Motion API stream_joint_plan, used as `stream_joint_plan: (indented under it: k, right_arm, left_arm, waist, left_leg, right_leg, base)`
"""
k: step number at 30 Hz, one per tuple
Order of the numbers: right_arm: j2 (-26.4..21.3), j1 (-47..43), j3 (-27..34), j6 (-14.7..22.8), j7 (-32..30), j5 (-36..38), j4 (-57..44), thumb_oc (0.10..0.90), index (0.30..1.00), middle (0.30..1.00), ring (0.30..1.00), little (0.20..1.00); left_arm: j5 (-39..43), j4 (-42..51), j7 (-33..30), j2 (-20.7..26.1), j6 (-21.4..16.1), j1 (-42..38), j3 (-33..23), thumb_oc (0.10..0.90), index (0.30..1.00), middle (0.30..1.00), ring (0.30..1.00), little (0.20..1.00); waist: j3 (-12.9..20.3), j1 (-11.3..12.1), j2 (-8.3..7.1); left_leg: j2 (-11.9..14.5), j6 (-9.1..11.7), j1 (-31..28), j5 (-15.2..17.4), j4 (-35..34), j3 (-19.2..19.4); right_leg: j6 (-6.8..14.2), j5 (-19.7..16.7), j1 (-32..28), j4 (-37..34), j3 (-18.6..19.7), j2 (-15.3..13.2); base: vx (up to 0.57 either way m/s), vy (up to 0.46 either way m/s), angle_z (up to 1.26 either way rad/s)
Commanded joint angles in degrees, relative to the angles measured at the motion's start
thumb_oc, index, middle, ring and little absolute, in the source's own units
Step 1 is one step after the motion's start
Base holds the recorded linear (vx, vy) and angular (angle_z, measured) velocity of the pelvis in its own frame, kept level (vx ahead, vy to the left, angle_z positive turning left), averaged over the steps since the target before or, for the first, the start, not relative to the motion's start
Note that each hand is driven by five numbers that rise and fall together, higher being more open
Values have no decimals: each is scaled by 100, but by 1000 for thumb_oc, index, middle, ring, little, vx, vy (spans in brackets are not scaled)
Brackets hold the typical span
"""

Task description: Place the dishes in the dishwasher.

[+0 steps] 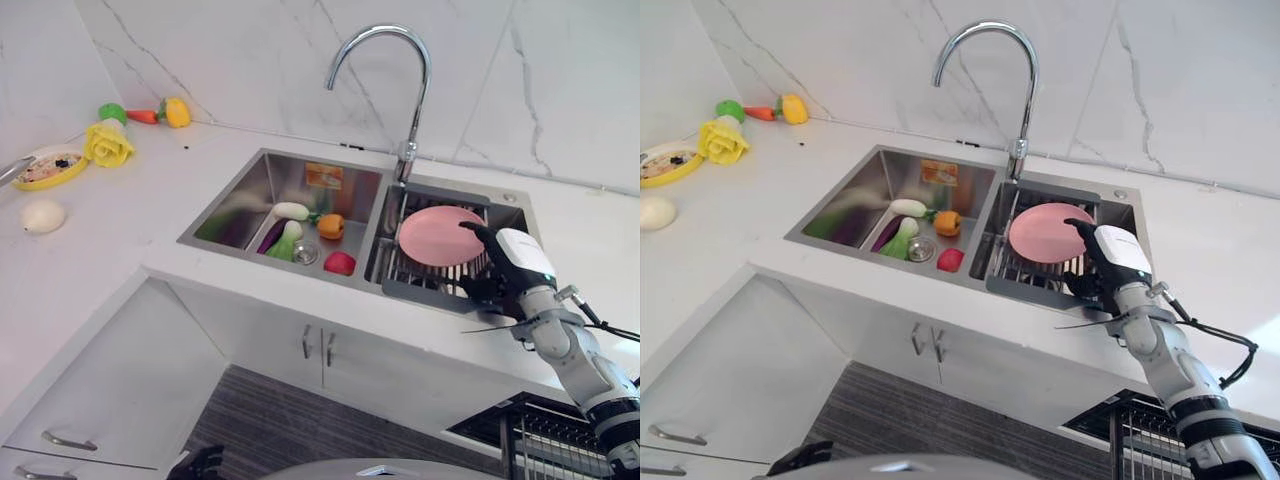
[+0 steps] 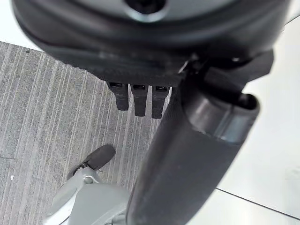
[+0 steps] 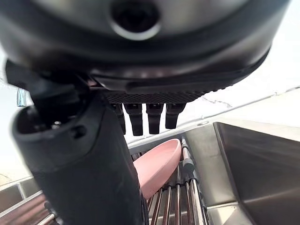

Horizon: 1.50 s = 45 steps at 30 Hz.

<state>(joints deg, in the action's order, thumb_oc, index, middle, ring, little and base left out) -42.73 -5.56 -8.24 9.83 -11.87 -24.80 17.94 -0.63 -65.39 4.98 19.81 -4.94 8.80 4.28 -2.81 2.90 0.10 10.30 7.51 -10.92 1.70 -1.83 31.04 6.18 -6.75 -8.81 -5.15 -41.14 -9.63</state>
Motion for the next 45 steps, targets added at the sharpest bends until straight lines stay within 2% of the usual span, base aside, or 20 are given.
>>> stream_joint_plan:
  k: [1,11,23,30,31,32,33,34,39,45]
  right_arm:
    - [-273,-957,295,104,-593,-102,20,800,900,900,900,900]
    - [-516,-947,271,48,-679,-575,50,800,900,900,900,900]
    - [-359,-1408,-385,-40,-875,-1046,350,800,900,900,900,900]
    - [-128,-1893,-990,-277,-1332,-1806,915,800,900,900,900,900]
    - [-104,-1926,-1075,-306,-1339,-1893,1018,736,804,804,804,804]
    - [-75,-1967,-1128,-315,-1351,-1921,1087,533,500,500,500,500]
    - [-75,-1967,-1128,-315,-1351,-1921,1087,533,500,500,500,500]
    - [-58,-2000,-1233,-358,-1391,-2036,1159,400,300,300,300,300]
    - [-8,-2102,-1396,-456,-1565,-2190,1450,400,300,300,300,300]
    - [-173,-2184,-1493,-726,-1649,-2686,1440,400,300,300,300,300]
  left_arm:
    - [-161,25,-760,-566,-46,-340,472,800,900,900,900,900]
    - [-224,138,-756,-527,-66,-276,471,800,900,900,900,900]
    - [-238,263,-787,-502,-82,-209,568,800,900,900,900,900]
    - [-336,217,-876,-498,-87,-205,642,800,900,900,900,900]
    - [-342,233,-887,-499,-94,-205,647,800,900,900,900,900]
    - [-343,245,-897,-501,-98,-196,657,800,900,900,900,900]
    - [-343,245,-897,-501,-98,-196,657,800,900,900,900,900]
    - [-352,292,-891,-490,-113,-154,664,800,900,900,900,900]
    - [-365,218,-972,-488,-106,-152,668,800,900,900,900,900]
    - [-282,235,-987,-474,-148,-107,603,800,900,900,900,900]
  waist:
    - [48,38,-235]
    - [49,54,-232]
    - [35,162,-209]
    - [30,292,-208]
    - [28,311,-210]
    - [28,321,-209]
    - [28,321,-209]
    - [35,335,-205]
    - [31,359,-206]
    - [37,344,-216]
  left_leg:
    - [103,-190,306,-378,127,82]
    - [102,-200,270,-347,138,72]
    - [109,-198,272,-352,151,30]
    - [129,-196,272,-347,182,-1]
    - [133,-195,274,-349,182,-6]
    - [134,-192,273,-352,180,-7]
    - [134,-192,273,-352,180,-7]
    - [139,-189,272,-360,173,-22]
    - [153,-178,276,-377,174,-32]
    - [165,-170,271,-377,164,-48]
  right_leg:
    - [221,255,62,157,-34,-395]
    - [218,272,53,184,-14,-397]
    - [199,297,20,192,-34,-391]
    - [190,299,4,203,-77,-399]
    - [189,299,2,200,-85,-398]
    - [189,298,2,198,-86,-395]
    - [189,298,2,198,-86,-395]
    - [189,304,-8,199,-93,-387]
    - [182,304,-14,195,-99,-375]
    - [199,283,-1,198,-89,-389]
  base:
    - [0,0,0]
    - [0,0,0]
    - [0,0,0]
    - [-1,-1,3]
    - [-8,-6,6]
    - [-5,-2,5]
    - [4,-3,6]
    - [0,-4,5]
    - [-10,-2,8]
    - [0,0,0]
